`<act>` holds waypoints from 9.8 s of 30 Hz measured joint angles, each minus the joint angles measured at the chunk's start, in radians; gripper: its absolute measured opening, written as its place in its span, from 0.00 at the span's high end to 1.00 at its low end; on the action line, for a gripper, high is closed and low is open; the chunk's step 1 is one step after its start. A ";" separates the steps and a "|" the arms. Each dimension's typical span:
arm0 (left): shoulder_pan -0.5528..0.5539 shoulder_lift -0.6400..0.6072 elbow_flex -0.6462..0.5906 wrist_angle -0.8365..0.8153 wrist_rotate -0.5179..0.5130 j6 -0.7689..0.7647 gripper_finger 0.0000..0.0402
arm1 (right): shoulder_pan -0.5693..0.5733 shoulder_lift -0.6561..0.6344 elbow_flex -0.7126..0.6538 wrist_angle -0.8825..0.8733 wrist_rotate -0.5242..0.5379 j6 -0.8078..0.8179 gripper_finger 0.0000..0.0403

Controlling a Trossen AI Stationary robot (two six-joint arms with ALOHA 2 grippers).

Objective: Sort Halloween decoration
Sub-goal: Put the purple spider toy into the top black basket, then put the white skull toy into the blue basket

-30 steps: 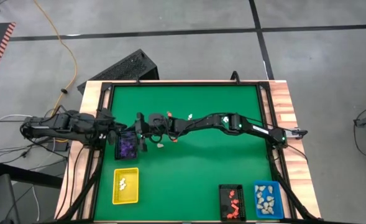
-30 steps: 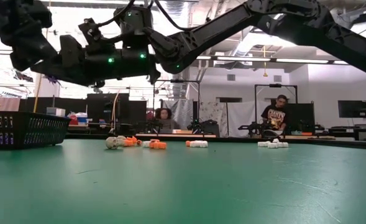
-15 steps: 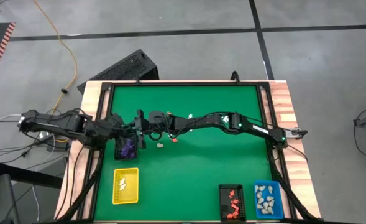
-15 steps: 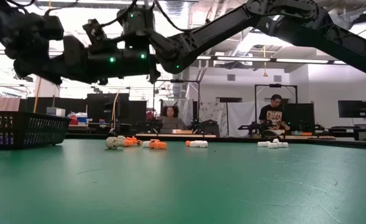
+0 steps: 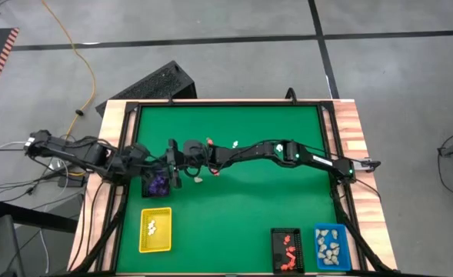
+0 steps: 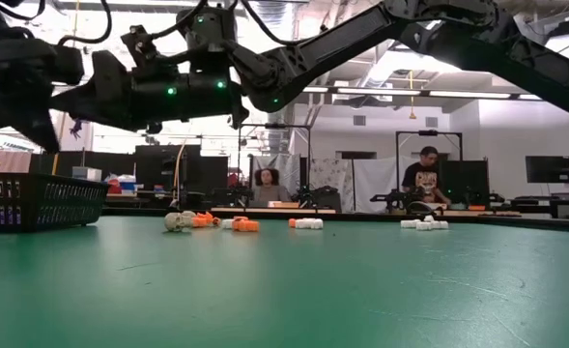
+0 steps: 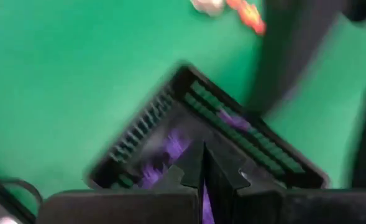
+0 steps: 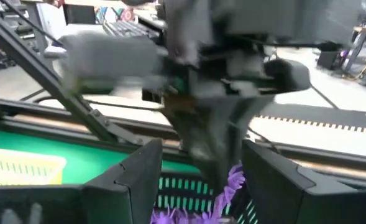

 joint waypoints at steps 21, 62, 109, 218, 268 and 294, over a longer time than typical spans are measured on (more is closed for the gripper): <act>-0.299 0.002 0.007 0.120 -0.303 -0.038 1.00 | -0.010 0.000 0.000 -0.123 0.003 0.000 0.40; -0.488 0.229 -0.006 0.060 -0.494 -0.304 1.00 | -0.104 -0.127 0.000 -0.756 0.197 -0.056 0.41; -0.533 -0.117 0.050 0.130 -0.774 0.031 1.00 | -0.159 -0.104 -0.210 -0.675 0.110 0.015 0.88; 0.477 -0.546 -0.425 0.897 -0.001 0.680 1.00 | -0.095 -0.380 -0.747 0.008 0.428 0.245 0.37; 0.464 -0.532 -0.443 0.808 -0.139 0.509 1.00 | -0.086 -0.328 -0.679 -0.255 0.453 0.370 0.87; 0.464 -0.531 -0.443 0.804 -0.137 0.532 1.00 | -0.272 -0.524 -0.680 -0.538 0.446 0.177 0.45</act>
